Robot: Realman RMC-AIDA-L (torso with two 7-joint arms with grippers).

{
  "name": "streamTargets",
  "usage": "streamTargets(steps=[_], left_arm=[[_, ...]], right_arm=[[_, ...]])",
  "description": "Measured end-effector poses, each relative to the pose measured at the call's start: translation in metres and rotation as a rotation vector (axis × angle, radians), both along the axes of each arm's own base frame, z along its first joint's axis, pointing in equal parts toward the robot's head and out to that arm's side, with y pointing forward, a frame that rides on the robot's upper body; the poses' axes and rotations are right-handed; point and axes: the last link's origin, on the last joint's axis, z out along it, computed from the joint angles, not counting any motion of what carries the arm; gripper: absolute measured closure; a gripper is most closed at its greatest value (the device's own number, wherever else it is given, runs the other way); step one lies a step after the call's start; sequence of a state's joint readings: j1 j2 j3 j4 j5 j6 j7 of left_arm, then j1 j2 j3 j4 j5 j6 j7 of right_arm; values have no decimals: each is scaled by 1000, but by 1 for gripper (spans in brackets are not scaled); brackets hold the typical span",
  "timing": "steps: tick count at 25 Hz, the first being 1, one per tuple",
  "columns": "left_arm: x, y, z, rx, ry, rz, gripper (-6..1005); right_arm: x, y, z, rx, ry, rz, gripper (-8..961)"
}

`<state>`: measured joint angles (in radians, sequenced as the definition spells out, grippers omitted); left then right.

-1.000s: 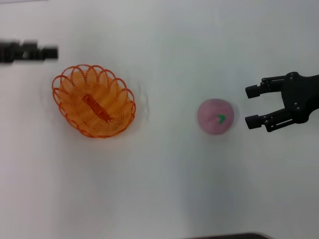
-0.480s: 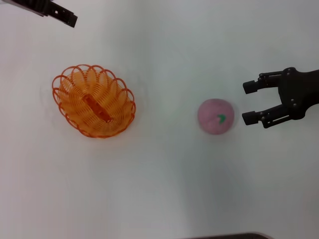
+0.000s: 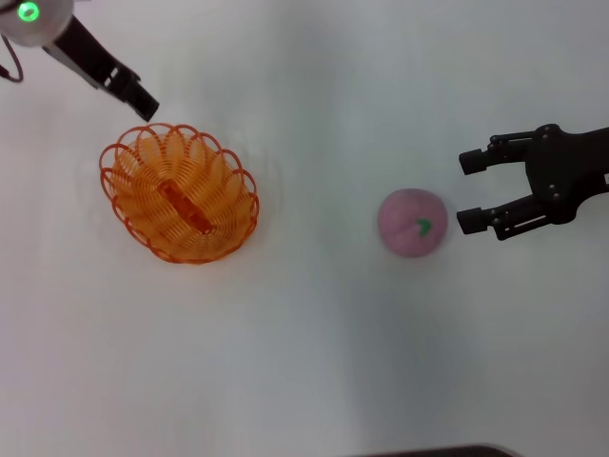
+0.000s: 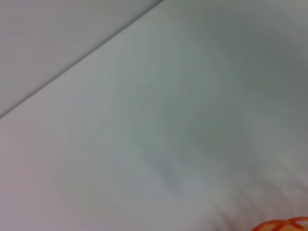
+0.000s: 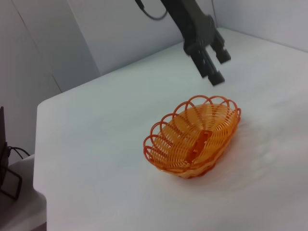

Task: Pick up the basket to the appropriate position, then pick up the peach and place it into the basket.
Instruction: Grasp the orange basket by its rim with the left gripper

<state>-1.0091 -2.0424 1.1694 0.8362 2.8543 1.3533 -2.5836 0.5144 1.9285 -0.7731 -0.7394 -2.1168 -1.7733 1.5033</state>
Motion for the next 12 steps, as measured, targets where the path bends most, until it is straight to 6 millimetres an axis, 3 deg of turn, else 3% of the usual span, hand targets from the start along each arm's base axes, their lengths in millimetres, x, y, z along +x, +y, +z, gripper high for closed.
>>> streamTargets(steps=[7, 9, 12], left_arm=[[-22, -4, -21, -27, 48, 11, 171], [-27, -6, -26, -36, 57, 16, 313], [-35, -10, -33, -50, 69, 25, 384]], right_arm=[[-2, 3, -6, 2, -10, -6, 6], [-3, 4, -8, 0, -14, -6, 6], [-4, 6, -10, 3, -15, -4, 6]])
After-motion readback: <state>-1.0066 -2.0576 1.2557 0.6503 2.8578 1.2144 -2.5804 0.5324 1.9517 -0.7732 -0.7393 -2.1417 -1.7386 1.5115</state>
